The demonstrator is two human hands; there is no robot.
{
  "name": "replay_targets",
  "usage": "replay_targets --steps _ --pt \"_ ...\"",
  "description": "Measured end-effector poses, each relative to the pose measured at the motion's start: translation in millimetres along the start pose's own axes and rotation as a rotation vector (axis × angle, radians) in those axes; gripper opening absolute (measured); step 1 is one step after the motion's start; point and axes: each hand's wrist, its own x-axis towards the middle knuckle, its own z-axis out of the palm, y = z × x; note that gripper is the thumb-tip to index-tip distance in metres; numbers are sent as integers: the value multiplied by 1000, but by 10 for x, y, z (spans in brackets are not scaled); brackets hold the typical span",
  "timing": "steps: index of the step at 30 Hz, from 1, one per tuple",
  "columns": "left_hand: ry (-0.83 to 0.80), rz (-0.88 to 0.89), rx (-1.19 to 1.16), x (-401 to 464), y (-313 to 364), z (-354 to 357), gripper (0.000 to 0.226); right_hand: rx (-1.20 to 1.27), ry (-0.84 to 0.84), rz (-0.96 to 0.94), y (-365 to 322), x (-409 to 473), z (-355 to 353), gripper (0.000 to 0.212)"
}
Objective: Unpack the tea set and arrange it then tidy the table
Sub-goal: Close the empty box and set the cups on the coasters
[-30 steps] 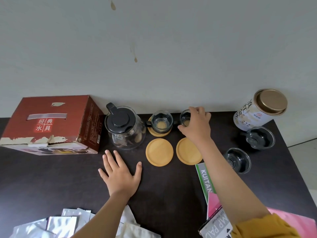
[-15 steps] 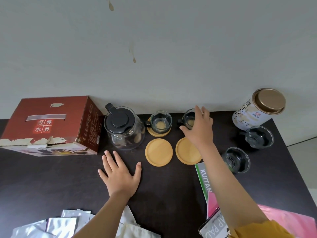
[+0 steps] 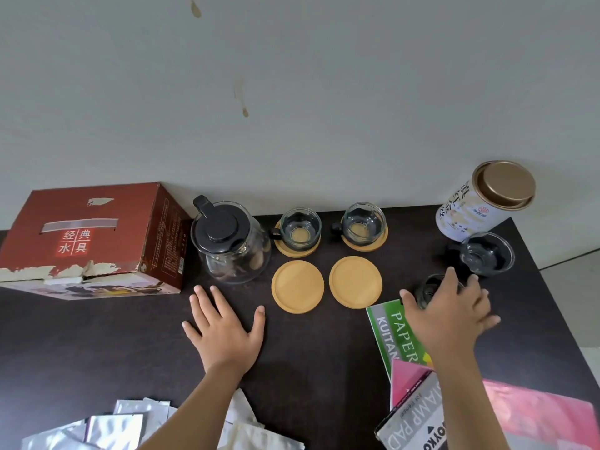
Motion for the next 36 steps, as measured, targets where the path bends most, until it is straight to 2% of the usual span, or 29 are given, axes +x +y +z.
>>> replay_targets --steps 6,11,17,21,25,36 --pt "0 1 5 -2 5 -9 99 81 60 -99 148 -24 92 81" --pt "0 -3 -7 2 4 -12 100 219 72 -86 165 -13 114 73" --pt "0 -4 -18 -2 4 -4 100 302 151 -46 104 -10 131 76" --pt "0 -5 -14 -5 12 -14 100 383 291 -115 -60 -111 113 87" --pt "-2 -3 -10 -6 11 -9 100 419 369 -229 -330 -239 167 86" --pt "-7 -7 -1 -6 3 -17 99 412 172 -465 -1192 -691 680 80"
